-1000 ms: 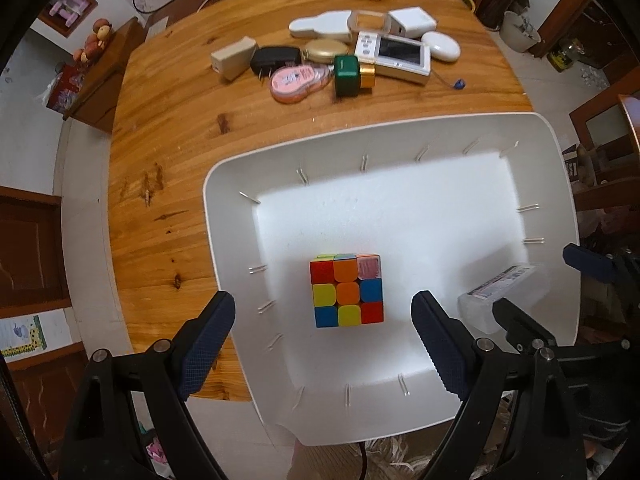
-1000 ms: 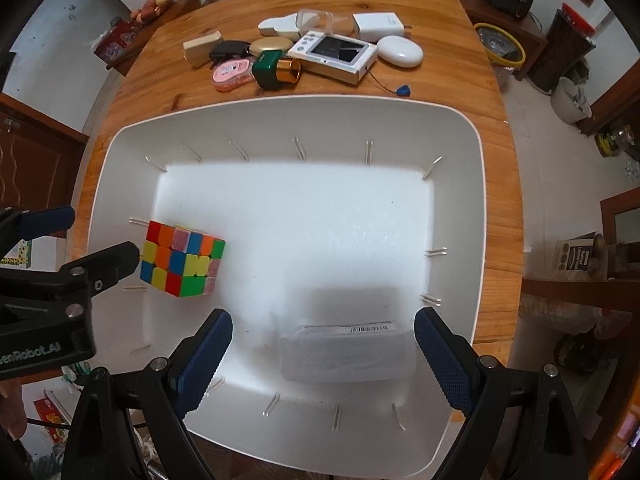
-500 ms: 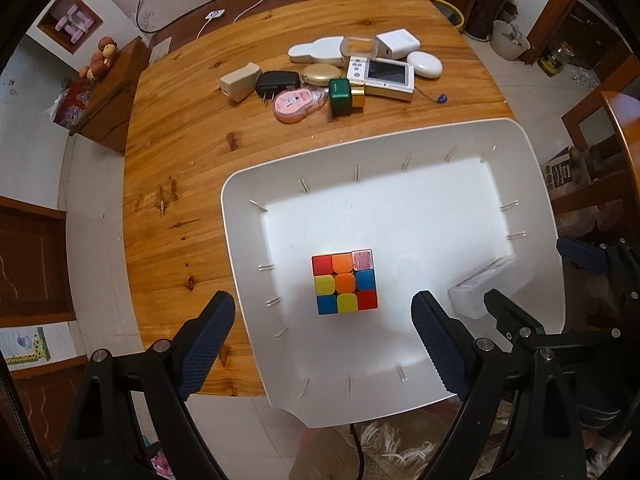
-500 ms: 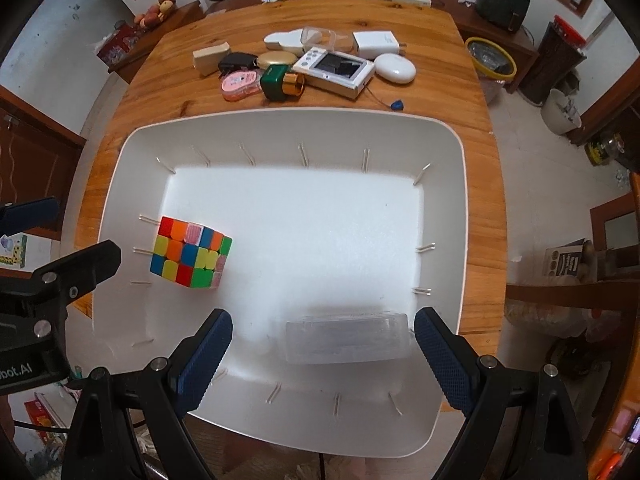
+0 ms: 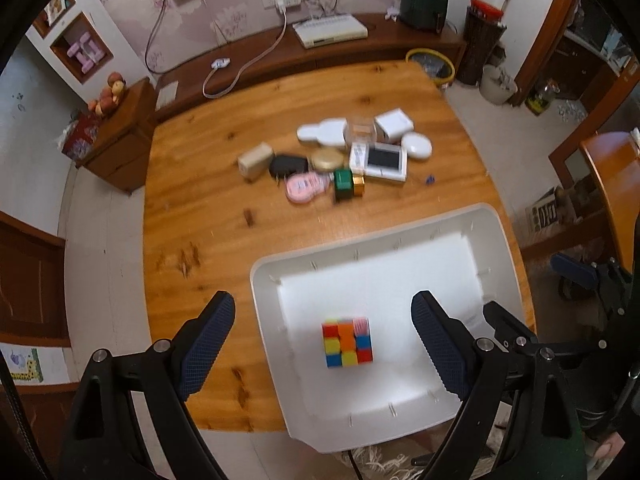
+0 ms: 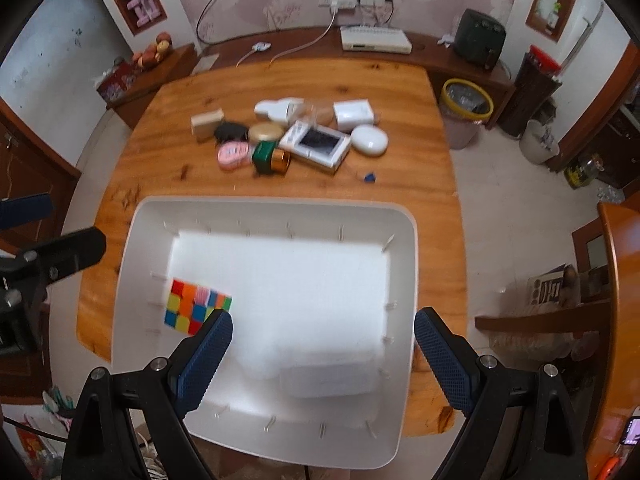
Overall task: Organize rigid objects
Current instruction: 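Open both tools to release the cube and box in the tray, withdraw, then grasp the beige block with the left tool while the right tool grasps the white charger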
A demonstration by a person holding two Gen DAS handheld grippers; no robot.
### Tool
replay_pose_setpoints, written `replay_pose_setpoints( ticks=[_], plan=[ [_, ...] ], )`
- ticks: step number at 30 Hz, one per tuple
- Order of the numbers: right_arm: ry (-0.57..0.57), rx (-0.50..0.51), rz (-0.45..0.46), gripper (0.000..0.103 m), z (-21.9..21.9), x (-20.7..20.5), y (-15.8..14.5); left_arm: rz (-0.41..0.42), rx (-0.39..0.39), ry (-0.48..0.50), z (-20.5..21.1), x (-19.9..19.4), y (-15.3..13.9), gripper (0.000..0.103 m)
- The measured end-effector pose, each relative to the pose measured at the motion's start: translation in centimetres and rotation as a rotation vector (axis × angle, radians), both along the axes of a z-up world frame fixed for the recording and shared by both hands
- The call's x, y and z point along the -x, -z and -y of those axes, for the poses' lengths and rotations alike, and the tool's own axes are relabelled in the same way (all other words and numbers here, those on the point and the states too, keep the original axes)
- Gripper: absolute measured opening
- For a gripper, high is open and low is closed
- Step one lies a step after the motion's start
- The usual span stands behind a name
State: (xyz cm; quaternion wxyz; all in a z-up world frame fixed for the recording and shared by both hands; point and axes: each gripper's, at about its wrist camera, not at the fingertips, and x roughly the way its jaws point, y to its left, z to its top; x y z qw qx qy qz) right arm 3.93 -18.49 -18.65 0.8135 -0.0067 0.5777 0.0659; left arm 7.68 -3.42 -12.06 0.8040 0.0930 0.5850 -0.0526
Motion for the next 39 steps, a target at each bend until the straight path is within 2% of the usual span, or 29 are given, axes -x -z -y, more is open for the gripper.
replay_pose_setpoints(
  ticks=[10,14,18,26,30,34,39],
  plan=[
    [0.055,0.007,0.07,0.093,0.6,-3.5,-3.3,0.086,0.017,-0.005,-2.1,-4.3,-3.0,0.091],
    [0.086,-0.009,0.07,0.093,0.7,-5.1,-3.9,0.102,0.024,-0.005,-2.9,-5.9,-3.2,0.091],
    [0.094,-0.022,0.066,0.085,0.6,-6.3,-4.3,0.106,0.025,-0.014,-3.7,-7.4,-3.1,0.091],
    [0.145,0.012,0.084,0.085,1.7,-9.7,-5.1,0.112,0.029,-0.072,-6.6,-11.5,-2.8,0.091],
    [0.179,0.019,0.081,0.085,2.6,-12.0,-5.2,0.091,0.047,-0.102,-8.3,-13.6,-1.7,0.091],
    [0.193,0.025,0.068,0.085,2.7,-14.1,-4.5,0.053,0.016,-0.094,-8.9,-15.8,0.6,0.091],
    [0.21,-0.026,0.008,0.085,2.8,-16.7,-2.6,-0.03,-0.084,0.025,-8.0,-18.2,5.7,0.091]
  ],
)
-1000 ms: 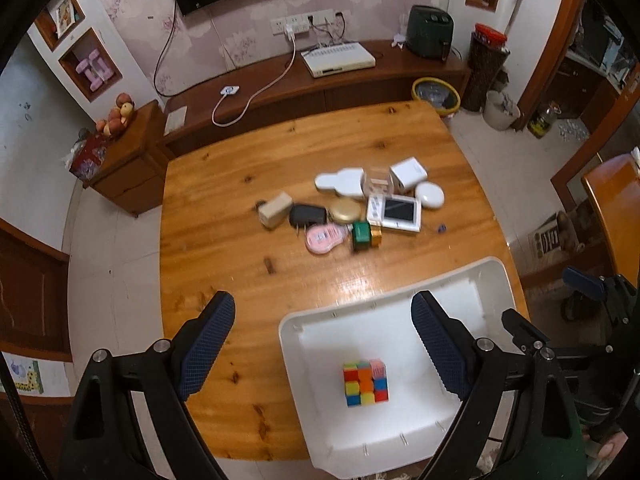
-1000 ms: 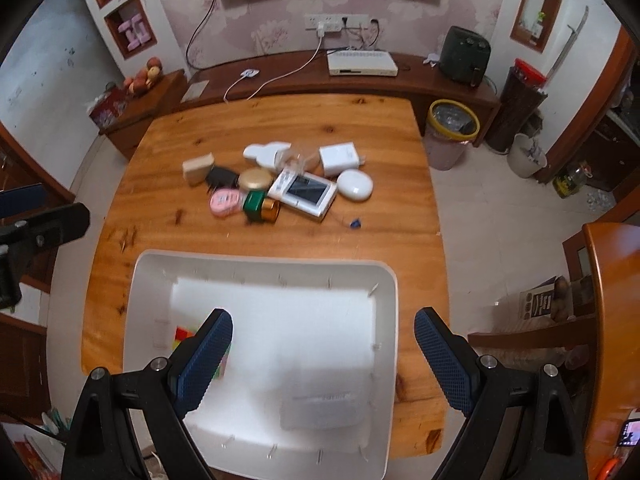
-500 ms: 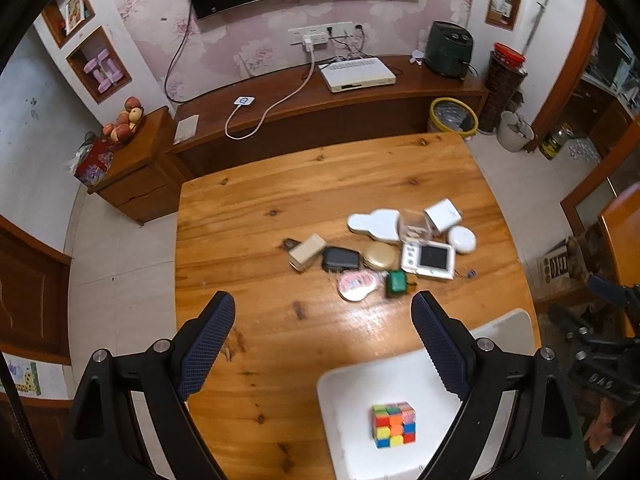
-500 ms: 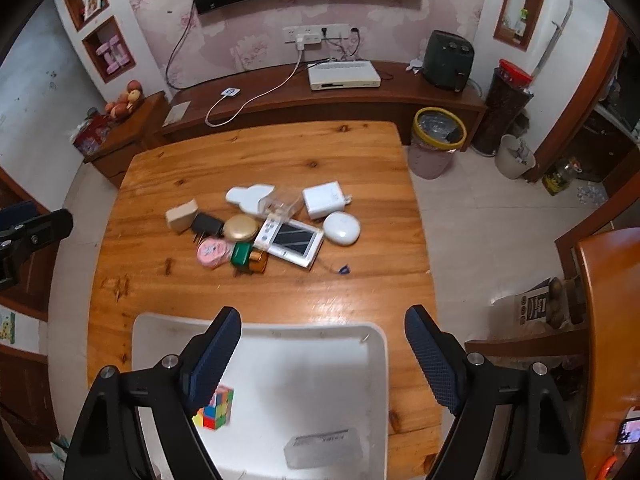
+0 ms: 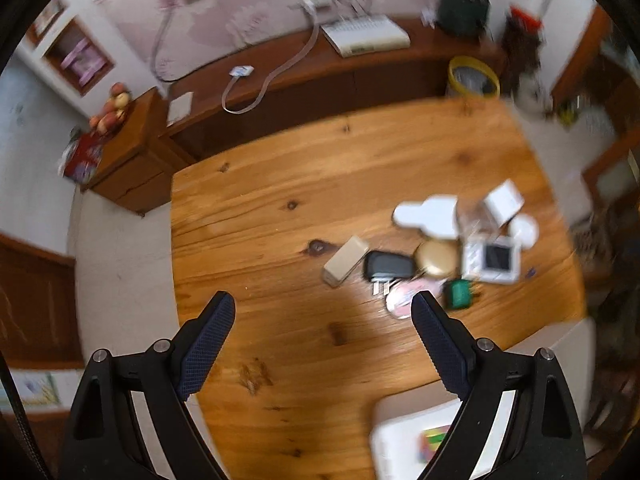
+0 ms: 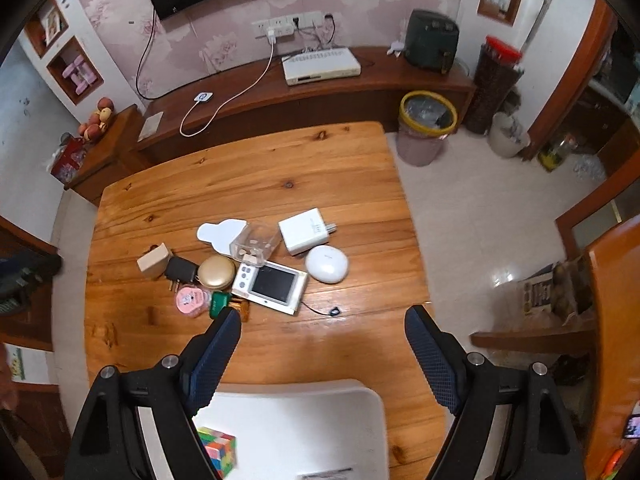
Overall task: Organize rigid objects
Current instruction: 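Grasp the beige block with the left tool while the right tool grasps the white charger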
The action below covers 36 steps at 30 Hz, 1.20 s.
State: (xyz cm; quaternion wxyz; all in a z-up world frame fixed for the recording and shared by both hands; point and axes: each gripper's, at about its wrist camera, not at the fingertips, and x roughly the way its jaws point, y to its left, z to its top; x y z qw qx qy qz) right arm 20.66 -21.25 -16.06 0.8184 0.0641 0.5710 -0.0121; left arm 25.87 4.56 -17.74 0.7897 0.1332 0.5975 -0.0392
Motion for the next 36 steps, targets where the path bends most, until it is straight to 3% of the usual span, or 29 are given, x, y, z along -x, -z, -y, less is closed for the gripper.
replay_pose_setpoints(
  ticks=[5,10,14,21,26,29,33,36],
  plan=[
    [0.002,-0.036,-0.053,0.085,-0.3,-3.0,2.5,-0.075,-0.092,0.141,1.0,-2.0,5.3,0.091],
    [0.049,-0.065,-0.11,0.085,0.5,-6.6,5.7,-0.117,-0.159,0.188,0.8,-4.0,8.9,0.091],
    [0.075,-0.089,-0.156,0.085,1.0,-9.4,9.0,-0.164,-0.156,0.202,0.4,-5.6,11.1,0.091],
    [-0.01,-0.065,-0.247,0.085,0.0,-12.8,14.2,-0.207,-0.141,0.22,0.6,-7.1,13.4,0.091],
    [-0.095,0.033,-0.271,0.085,-1.5,-14.3,15.9,-0.217,-0.155,0.237,1.0,-7.7,14.3,0.091],
    [-0.167,0.063,-0.285,0.085,-2.4,-15.1,16.4,-0.224,-0.161,0.255,1.4,-7.6,14.7,0.088],
    [-0.248,0.112,-0.317,0.085,-3.7,-15.7,17.6,-0.246,-0.151,0.264,1.5,-7.7,15.2,0.071],
    [-0.286,0.131,-0.332,0.074,-4.4,-15.7,18.6,-0.26,-0.15,0.267,1.8,-7.7,15.6,0.063]
  ],
)
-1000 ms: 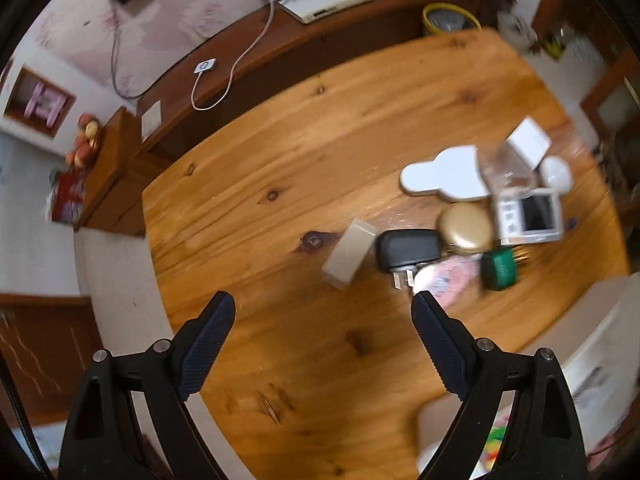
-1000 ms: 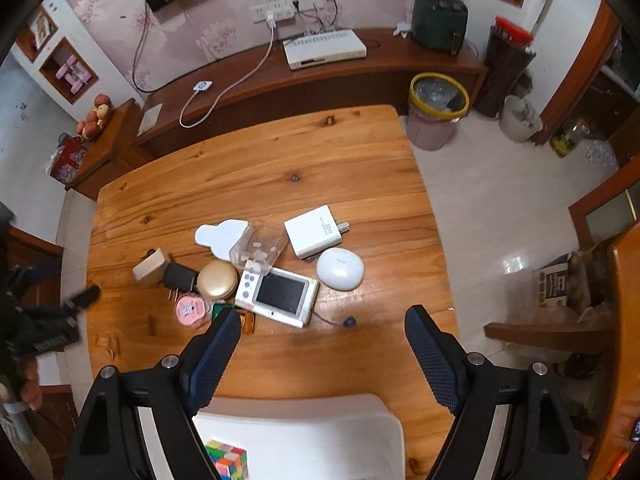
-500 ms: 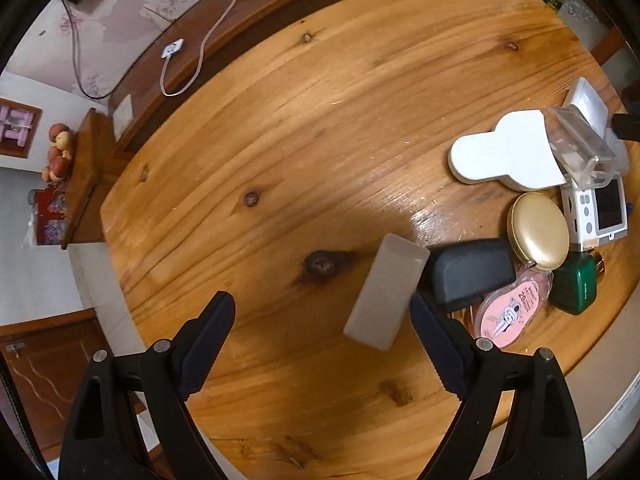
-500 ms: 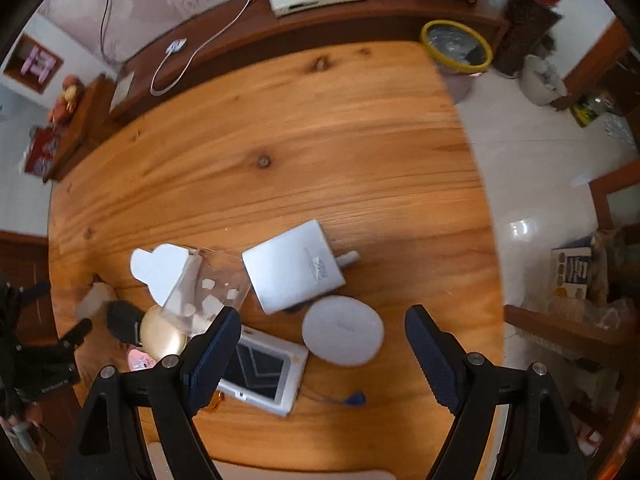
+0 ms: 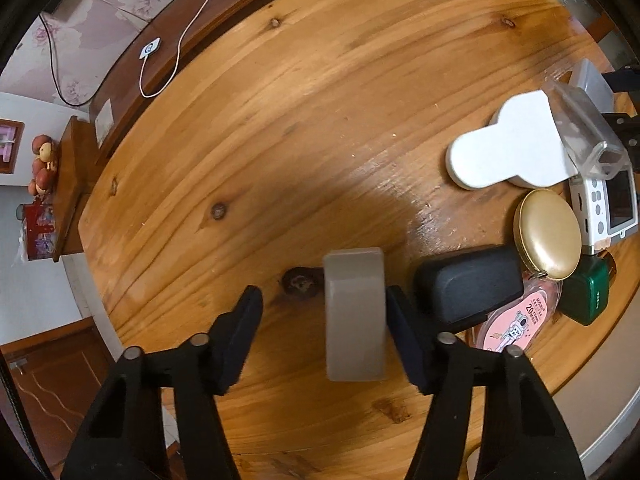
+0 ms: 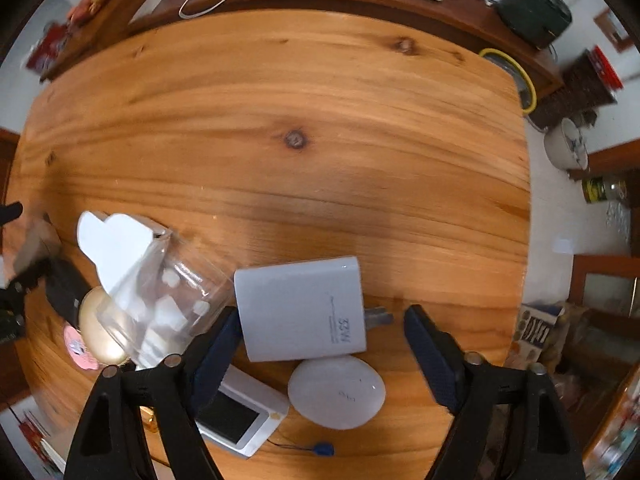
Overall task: Organize rigid objects
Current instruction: 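Grasp the beige block with the left tool while the right tool grasps the white charger, then carry the beige block with the left tool into the tray while the right tool carries the charger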
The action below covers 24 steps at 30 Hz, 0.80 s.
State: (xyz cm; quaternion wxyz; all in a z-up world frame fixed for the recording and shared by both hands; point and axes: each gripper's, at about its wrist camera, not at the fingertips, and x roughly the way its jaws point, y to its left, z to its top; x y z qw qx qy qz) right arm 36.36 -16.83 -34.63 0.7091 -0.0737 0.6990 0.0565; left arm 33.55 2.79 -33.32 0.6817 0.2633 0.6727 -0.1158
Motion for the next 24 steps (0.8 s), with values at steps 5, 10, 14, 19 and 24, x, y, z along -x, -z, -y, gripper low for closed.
replay_pose_setpoints(
  ticks=[5,10,14,19,24],
  plan=[
    [-0.013,0.008,0.023,0.073,-0.4,0.4,0.5,-0.028,0.02,-0.023,-0.1,0.3,0.4,0.028],
    [0.075,-0.075,0.017,0.072,1.1,1.5,0.0,-0.014,0.051,-0.047,0.1,1.1,-0.3,0.027],
    [0.154,-0.178,0.023,0.072,3.0,2.6,-1.1,-0.01,0.086,-0.07,0.1,1.8,-1.6,0.027],
    [0.251,-0.309,0.032,0.072,5.2,4.1,-3.2,-0.009,0.141,-0.111,-0.1,2.7,-4.0,0.027],
    [0.33,-0.445,0.055,0.072,7.5,5.6,-6.3,0.013,0.197,-0.134,-0.2,4.6,-7.7,0.027]
  ],
)
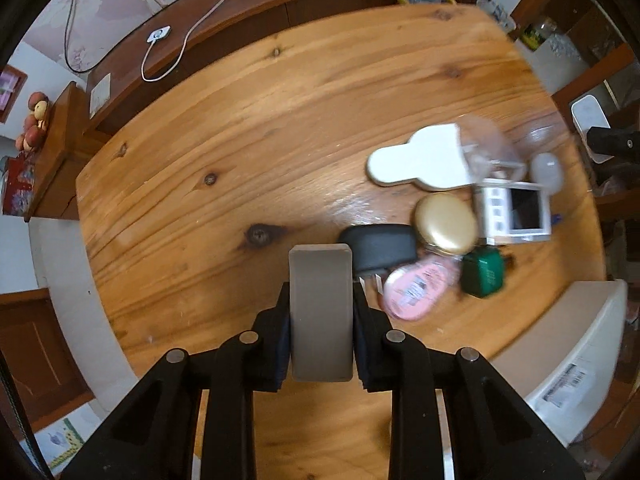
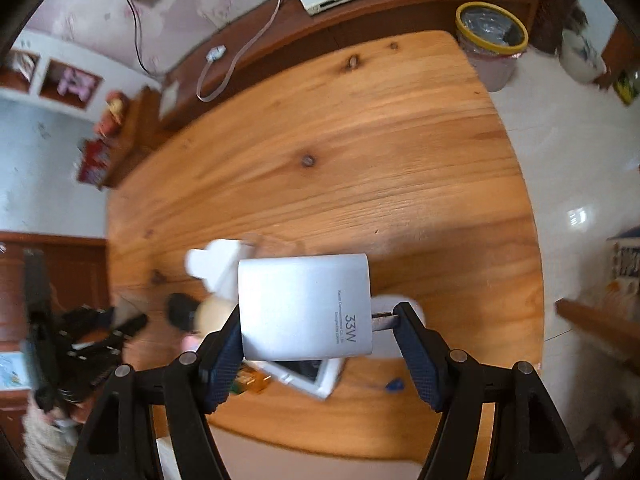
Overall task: Organize rigid objects
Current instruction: 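Carry the beige block with the left tool into the tray while the right tool carries the charger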
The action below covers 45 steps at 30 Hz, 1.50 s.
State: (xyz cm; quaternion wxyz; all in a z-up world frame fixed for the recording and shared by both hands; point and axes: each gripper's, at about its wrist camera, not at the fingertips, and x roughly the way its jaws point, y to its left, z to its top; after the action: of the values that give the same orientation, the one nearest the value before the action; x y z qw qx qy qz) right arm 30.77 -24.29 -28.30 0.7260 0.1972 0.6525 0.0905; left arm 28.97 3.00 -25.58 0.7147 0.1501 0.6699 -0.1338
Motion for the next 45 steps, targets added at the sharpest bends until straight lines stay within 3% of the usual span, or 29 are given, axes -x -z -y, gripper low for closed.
replay_pose_setpoints(
  ticks=[5,12,18,21,26,31,40,45],
  plan=[
    [0.031,-0.075,0.04,0.072,1.5,2.4,-4.2,0.054,0.052,0.001,0.3,3.2,-4.7,0.027],
    [-0.031,-0.089,0.105,0.072,-0.1,7.5,-9.7,0.106,0.132,0.008,1.9,9.2,-10.5,0.027],
    [-0.107,-0.066,0.153,0.072,-1.6,13.5,-12.8,0.122,0.184,0.0,4.0,14.9,-12.3,0.027],
    [-0.156,0.005,0.186,0.072,-2.5,17.0,-13.5,0.121,0.191,-0.013,4.8,17.0,-11.8,0.027],
    [-0.205,0.087,0.178,0.072,-3.7,21.8,-11.7,0.121,0.147,-0.029,6.3,19.4,-9.6,0.027],
    [-0.234,0.17,0.134,0.072,-4.7,24.7,-7.9,0.095,0.091,-0.037,7.7,20.8,-6.4,0.027],
    [-0.248,0.319,0.015,0.072,-5.6,26.7,0.5,0.003,0.021,-0.037,9.5,21.7,0.2,0.027],
    [-0.274,0.363,-0.009,0.072,-6.5,26.6,2.8,-0.025,0.007,-0.015,10.2,21.9,2.0,0.027]
  ],
)
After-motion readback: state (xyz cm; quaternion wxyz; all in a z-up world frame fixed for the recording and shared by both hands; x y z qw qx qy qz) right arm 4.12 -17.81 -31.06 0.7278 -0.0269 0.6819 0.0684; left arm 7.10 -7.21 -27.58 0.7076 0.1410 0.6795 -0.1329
